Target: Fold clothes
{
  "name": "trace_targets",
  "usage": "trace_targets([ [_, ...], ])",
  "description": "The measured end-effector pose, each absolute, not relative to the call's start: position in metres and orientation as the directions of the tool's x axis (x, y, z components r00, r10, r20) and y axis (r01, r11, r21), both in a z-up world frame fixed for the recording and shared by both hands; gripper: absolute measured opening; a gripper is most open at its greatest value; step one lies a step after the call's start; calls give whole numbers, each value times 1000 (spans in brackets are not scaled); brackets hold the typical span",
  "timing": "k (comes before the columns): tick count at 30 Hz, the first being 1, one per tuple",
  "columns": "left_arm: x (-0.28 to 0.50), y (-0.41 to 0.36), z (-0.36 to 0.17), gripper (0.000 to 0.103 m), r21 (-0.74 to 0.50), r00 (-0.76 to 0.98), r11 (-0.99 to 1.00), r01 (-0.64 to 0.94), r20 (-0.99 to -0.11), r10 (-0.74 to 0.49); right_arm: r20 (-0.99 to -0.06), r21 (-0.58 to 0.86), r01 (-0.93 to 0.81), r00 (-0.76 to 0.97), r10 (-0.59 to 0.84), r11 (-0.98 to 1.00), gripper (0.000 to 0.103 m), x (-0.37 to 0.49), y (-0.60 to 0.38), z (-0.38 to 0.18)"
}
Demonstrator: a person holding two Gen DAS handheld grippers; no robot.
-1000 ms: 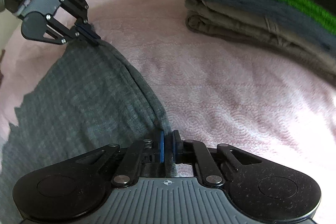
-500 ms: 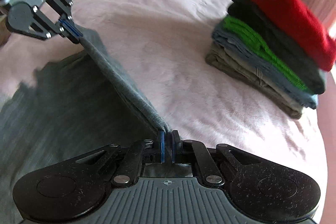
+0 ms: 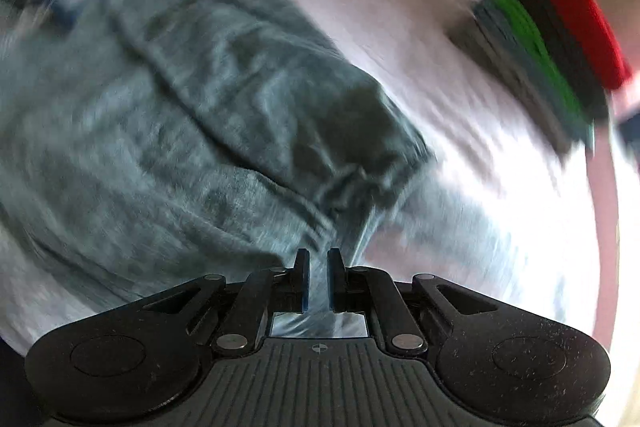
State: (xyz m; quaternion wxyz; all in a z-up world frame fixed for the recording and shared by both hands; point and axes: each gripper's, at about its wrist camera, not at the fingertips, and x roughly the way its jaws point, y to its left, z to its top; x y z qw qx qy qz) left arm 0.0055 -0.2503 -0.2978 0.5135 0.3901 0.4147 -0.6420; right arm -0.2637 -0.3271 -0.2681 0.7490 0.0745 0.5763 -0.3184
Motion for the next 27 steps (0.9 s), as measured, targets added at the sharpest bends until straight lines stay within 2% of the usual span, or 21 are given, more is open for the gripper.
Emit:
trace_targets([
  [1, 12, -244, -299, 13, -177, -184, -51, 983, -924, -335, -918, -171, 655, 166, -361, 736, 8, -272, -332, -262],
  [2, 22, -239, -298, 15, -233, -205, 40, 972, -914, -349, -921, -77, 734, 208, -331, 675, 19, -281, -334, -255],
  [3, 32, -236, -298, 21, -291, -223, 138, 947, -901, -371, -914, 34, 813, 260, -310, 581, 53, -291, -341, -251],
  [4, 42, -233, -299, 29, -347, -238, 232, 909, -887, -396, -901, 149, 871, 315, -298, 468, 75, -301, -348, -246],
  [6, 59, -233, -304, 31, -456, -262, 395, 797, -852, -453, -847, 368, 892, 438, -302, 262, 73, -320, -361, -247],
  [7, 67, -233, -306, 32, -505, -269, 467, 726, -833, -483, -810, 469, 869, 494, -316, 156, 69, -330, -367, -247],
  [9, 79, -231, -318, 32, -592, -272, 576, 564, -792, -547, -743, 615, 788, 579, -335, -2, 54, -344, -376, -258],
  [10, 82, -230, -324, 32, -620, -273, 613, 491, -777, -567, -712, 669, 739, 610, -346, -75, 54, -349, -380, -265],
  [15, 82, -232, -347, 32, -672, -266, 688, 273, -740, -617, -680, 729, 630, 621, -390, -268, 53, -358, -396, -295],
  [20, 85, -234, -364, 37, -684, -266, 704, 193, -727, -633, -681, 730, 605, 604, -414, -318, 49, -360, -402, -314],
  [25, 88, -235, -373, 37, -684, -264, 710, 169, -725, -636, -691, 719, 620, 587, -422, -315, 49, -362, -409, -321],
  [27, 89, -237, -373, 34, -682, -257, 709, 180, -728, -635, -694, 715, 624, 579, -429, -315, 49, -365, -410, -322],
])
